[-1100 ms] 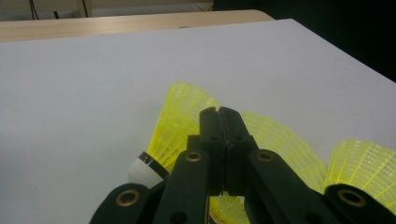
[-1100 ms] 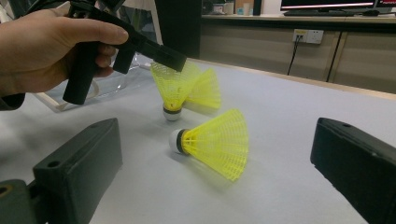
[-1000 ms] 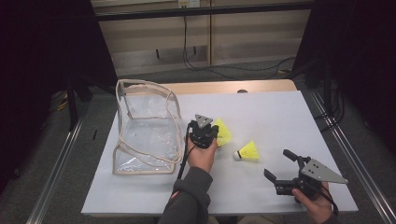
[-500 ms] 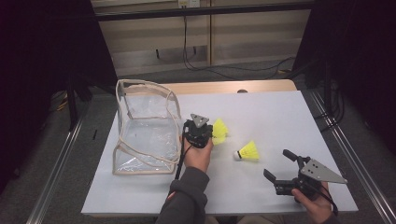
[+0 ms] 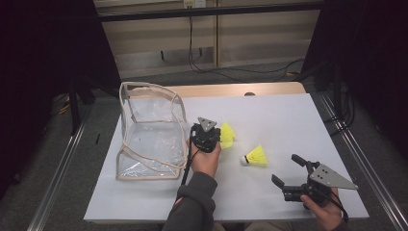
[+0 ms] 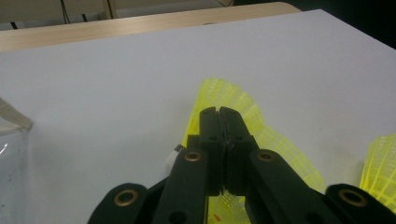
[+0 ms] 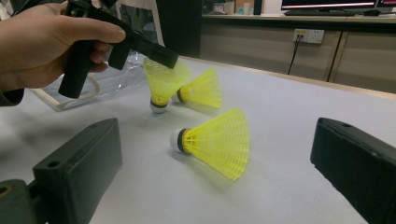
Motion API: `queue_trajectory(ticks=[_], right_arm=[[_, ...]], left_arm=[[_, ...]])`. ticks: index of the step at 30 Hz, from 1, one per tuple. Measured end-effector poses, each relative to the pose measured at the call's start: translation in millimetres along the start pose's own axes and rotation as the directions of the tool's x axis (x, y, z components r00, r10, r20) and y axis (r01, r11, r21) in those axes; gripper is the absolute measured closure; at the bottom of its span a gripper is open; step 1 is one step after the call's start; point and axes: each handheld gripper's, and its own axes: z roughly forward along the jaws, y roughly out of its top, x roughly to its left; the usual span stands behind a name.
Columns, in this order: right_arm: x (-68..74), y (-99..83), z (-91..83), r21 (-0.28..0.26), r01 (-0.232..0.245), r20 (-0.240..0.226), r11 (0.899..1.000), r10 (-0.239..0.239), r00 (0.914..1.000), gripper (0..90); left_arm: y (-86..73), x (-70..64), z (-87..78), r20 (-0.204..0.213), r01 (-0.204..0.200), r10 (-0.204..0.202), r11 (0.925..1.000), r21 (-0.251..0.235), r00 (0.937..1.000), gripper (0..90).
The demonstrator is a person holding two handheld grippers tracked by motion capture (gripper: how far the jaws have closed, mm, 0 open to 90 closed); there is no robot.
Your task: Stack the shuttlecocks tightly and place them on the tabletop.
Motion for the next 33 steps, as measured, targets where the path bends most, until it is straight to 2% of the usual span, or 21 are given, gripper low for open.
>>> queue_trajectory(ticks=[2,5,10,20,25,27,33], right_arm=[[-0.3,0.0,-0.1,-0.001,-0.002,0.001,1.0,0.002,1.0,1.6],[-1.0,-0.3,-0.3,0.0,-0.008,0.001,1.0,0.008,1.0,1.6],[-1.1,-0.1,-0.6,-0.003,-0.009,0.0,1.0,0.009,1.0,1.6],[-0.9,-0.1,0.1,-0.001,-0.003,-0.002,1.0,0.003,1.0,1.5],[-0.5,-0.1,0.0,-0.001,-0.003,-0.001,1.0,0.003,1.0,1.6],[-0.6,-0.1,0.0,-0.001,-0.002,-0.002,1.0,0.002,1.0,1.6],[-0.3,-0.3,0.1,0.003,-0.002,-0.003,1.0,0.002,1.0,1.6]], left_arm=[[-0.8,-2.3,3.0,0.016,0.011,-0.01,0.9998,-0.017,0.9998,88.0],[-2.1,-5.3,6.3,0.036,0.005,-0.004,0.9998,-0.019,0.9994,87.3],[-2.7,-6.8,7.5,0.04,-0.004,0.005,0.9999,-0.017,0.9992,87.7],[-1.0,1.4,0.1,-0.014,-0.017,0.017,0.9998,-0.004,0.9998,89.4],[0.6,4.6,-4.1,-0.037,-0.039,0.039,0.9992,0.004,0.9985,89.4],[0.7,5.5,-5.5,-0.048,-0.031,0.031,0.9995,0.0,0.9984,89.4],[0.8,5.5,-4.9,-0.077,-0.067,0.068,0.9976,0.021,0.9947,89.4]])
